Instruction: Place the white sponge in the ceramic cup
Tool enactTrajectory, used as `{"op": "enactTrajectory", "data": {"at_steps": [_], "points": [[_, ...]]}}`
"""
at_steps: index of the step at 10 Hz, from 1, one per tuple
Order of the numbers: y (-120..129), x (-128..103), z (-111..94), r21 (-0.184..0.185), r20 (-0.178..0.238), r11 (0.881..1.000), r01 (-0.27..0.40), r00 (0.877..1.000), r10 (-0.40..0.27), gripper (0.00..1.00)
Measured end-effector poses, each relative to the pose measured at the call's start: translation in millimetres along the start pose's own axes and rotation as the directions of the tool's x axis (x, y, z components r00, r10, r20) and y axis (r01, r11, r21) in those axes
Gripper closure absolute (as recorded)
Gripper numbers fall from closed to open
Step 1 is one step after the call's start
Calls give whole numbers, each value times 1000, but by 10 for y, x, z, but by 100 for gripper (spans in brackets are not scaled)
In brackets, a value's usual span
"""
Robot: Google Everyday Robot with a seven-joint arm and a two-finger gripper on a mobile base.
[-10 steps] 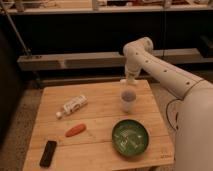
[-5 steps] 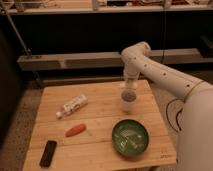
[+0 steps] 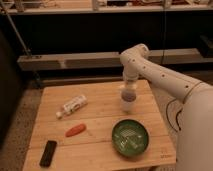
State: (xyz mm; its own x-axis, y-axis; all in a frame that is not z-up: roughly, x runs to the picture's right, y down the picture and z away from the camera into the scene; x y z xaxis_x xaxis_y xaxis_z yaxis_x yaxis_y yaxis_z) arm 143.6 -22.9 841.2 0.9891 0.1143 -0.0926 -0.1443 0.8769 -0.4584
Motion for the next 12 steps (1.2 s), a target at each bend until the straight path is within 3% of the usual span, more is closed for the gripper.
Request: {"op": "enactTrajectory", "data": {"at_steps": [7,9,12], "points": [[170,31,-131,16,-12,1000,-10,1000,10,90],[214,45,-150,15,-14,1000,-10,1000,10,72],[209,29,-163,16,-13,1000,-12,1000,13,70]]}}
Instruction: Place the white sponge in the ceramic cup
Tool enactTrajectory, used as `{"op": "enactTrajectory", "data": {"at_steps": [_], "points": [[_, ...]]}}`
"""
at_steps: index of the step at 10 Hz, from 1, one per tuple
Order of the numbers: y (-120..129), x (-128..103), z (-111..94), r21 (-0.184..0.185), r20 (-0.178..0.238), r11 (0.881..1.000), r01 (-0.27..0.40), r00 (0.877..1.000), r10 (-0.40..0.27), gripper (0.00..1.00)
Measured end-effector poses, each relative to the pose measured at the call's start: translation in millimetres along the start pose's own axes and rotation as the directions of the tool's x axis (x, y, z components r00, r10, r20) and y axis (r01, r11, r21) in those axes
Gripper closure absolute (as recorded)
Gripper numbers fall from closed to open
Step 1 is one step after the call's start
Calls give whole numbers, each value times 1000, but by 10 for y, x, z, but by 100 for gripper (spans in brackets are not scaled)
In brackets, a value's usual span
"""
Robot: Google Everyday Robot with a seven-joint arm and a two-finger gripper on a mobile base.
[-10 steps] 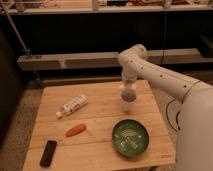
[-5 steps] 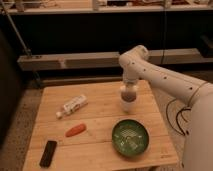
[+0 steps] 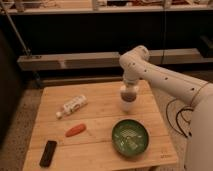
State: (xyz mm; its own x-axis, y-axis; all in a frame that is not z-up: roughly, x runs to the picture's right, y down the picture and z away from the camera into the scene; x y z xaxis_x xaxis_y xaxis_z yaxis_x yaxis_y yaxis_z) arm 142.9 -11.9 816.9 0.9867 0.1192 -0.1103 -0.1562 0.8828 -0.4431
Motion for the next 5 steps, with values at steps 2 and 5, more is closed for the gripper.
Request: {"op": "enactTrajectory", "data": {"at_steps": [2,5], "points": [[0,-31,2,-2,0,1000,4,1000,-4,70],[22,-14,3,-5,-3,1000,0,1000,-1,70]]}}
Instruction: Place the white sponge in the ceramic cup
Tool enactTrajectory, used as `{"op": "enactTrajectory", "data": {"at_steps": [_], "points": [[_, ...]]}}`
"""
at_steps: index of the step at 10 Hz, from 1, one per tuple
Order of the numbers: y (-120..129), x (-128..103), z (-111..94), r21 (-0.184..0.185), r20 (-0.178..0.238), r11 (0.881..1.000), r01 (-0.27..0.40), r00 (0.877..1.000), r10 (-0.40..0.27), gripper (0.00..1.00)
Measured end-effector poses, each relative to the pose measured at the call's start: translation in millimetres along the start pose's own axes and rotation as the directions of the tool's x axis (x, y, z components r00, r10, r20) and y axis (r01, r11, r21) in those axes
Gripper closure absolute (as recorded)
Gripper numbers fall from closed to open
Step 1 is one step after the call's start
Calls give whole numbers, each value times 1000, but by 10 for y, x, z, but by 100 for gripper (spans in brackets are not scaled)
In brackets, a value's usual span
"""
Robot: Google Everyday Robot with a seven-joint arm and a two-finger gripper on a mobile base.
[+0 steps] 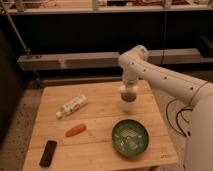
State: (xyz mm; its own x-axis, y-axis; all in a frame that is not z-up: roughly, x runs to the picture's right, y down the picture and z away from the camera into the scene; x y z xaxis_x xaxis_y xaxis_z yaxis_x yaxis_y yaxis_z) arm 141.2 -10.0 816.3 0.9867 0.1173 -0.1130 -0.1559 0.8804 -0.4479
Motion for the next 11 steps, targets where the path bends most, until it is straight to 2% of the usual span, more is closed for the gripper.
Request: {"op": "enactTrajectory", "data": {"at_steps": [11], "points": [[24,-33,-19,-6,0,1000,-2,1000,2,70]]}}
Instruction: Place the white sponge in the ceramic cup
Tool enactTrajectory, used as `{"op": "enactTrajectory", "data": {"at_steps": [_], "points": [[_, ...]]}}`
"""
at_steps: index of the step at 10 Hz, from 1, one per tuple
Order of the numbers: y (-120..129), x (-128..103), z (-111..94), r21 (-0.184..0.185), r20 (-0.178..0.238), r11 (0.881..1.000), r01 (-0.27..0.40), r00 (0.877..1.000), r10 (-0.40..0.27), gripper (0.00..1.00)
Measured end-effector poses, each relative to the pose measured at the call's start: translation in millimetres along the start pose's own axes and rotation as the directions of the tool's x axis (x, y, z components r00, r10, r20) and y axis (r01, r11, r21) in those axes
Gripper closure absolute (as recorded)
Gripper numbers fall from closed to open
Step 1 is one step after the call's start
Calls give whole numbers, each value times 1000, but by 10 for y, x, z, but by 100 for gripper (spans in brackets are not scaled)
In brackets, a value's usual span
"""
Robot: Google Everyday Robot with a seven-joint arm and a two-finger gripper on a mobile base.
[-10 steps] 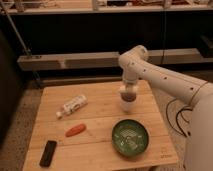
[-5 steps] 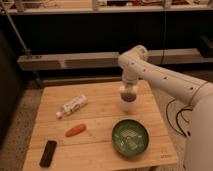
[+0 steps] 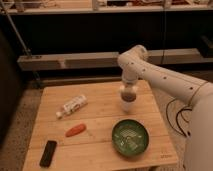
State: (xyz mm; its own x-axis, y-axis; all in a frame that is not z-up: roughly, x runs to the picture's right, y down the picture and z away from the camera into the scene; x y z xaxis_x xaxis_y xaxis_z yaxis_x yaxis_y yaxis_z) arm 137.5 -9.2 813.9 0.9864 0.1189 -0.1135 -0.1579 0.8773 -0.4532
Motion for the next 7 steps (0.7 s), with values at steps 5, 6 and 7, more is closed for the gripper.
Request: {"op": "enactTrajectory", "data": {"at_steps": [5,6,7], "points": [[8,-9,-8,-3,2,1000,-1,1000,1,70],[10,-11,-10,-4,2,1000,-2,1000,2,70],[11,-16,-11,-4,3,1000,-2,1000,2,70]]}}
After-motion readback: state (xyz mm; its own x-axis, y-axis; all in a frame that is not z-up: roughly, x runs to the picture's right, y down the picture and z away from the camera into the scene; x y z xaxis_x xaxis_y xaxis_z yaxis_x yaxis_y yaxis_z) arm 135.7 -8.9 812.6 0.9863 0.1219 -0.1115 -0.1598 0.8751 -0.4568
